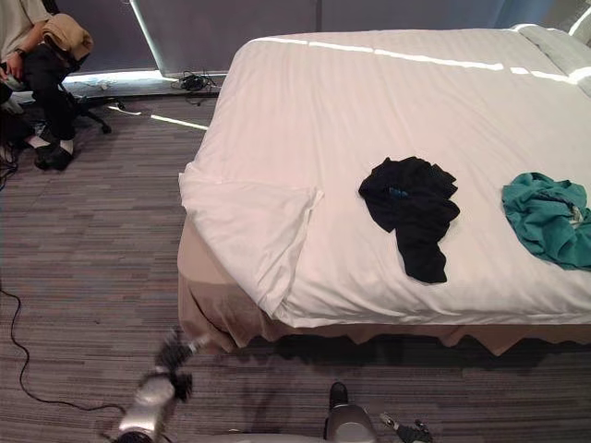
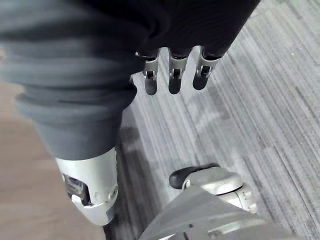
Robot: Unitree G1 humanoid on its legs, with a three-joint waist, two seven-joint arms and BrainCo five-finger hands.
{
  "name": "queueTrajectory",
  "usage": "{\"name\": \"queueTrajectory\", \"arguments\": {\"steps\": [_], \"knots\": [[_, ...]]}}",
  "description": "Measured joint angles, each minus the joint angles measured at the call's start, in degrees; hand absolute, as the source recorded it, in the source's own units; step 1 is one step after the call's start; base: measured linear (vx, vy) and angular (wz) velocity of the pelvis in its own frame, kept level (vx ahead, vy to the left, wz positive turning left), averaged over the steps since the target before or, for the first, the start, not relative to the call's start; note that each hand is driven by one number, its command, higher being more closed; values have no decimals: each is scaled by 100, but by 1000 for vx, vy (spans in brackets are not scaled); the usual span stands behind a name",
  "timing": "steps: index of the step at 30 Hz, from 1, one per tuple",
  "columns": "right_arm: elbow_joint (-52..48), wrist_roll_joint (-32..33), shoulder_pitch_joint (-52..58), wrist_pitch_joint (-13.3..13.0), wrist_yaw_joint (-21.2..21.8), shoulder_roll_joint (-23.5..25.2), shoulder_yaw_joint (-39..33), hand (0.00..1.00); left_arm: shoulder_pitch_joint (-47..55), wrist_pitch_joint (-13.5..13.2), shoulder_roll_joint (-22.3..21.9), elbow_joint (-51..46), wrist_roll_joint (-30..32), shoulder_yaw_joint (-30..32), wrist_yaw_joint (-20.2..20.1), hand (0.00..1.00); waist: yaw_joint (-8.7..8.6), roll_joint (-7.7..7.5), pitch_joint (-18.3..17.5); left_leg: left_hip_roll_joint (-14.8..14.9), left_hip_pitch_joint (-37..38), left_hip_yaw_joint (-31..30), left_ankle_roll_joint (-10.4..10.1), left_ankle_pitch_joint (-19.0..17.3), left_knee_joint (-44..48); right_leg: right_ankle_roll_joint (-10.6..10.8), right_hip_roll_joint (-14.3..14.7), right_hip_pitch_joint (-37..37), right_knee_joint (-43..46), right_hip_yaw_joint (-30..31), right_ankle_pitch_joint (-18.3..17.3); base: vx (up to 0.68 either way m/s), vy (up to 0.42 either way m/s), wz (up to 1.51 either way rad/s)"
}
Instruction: Tidy the bed and pick cloth on bed and put in laundry
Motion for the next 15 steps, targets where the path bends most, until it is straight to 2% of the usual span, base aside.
{"name": "queueTrajectory", "arguments": {"steps": [3,6,8,11,14,15], "knots": [[-102,-49,345,-27,-15,0,-8,0,-245,-225,615,-988,94,521,453,0,-61,80,-40,-48,-66,52,46,-38,-149,16,22,84,-465,4,380,-61,23,-1],[-130,-62,540,-6,-15,-1,-18,0,-493,-367,791,-1449,127,573,706,0,-72,129,-61,-138,-58,143,108,-81,-109,20,-52,228,-805,38,653,-77,38,-9],[-197,-62,524,-3,-9,4,-59,0,-606,-375,788,-1493,159,530,722,0,-179,174,-42,-185,-88,186,146,-111,-100,35,-90,181,-826,68,678,-101,27,-18],[-367,-62,520,-7,-6,2,-120,0,-949,-360,803,-1484,268,422,729,0,-204,236,-45,-216,-291,323,135,-151,-94,51,-109,-121,-828,221,719,-104,-14,-26],[-421,-56,452,-8,-9,-3,-127,0,-1727,-307,1005,-1120,548,-42,805,0,-249,268,73,-225,-653,421,92,-118,-88,52,-107,-546,-826,300,720,-88,-60,-20],[-425,-55,372,-9,-9,-5,-124,0,-2072,-270,1108,-814,668,-203,809,0,-316,273,142,-222,-803,452,66,-100,-84,54,-102,-720,-824,327,722,-47,-53,-22]]}}
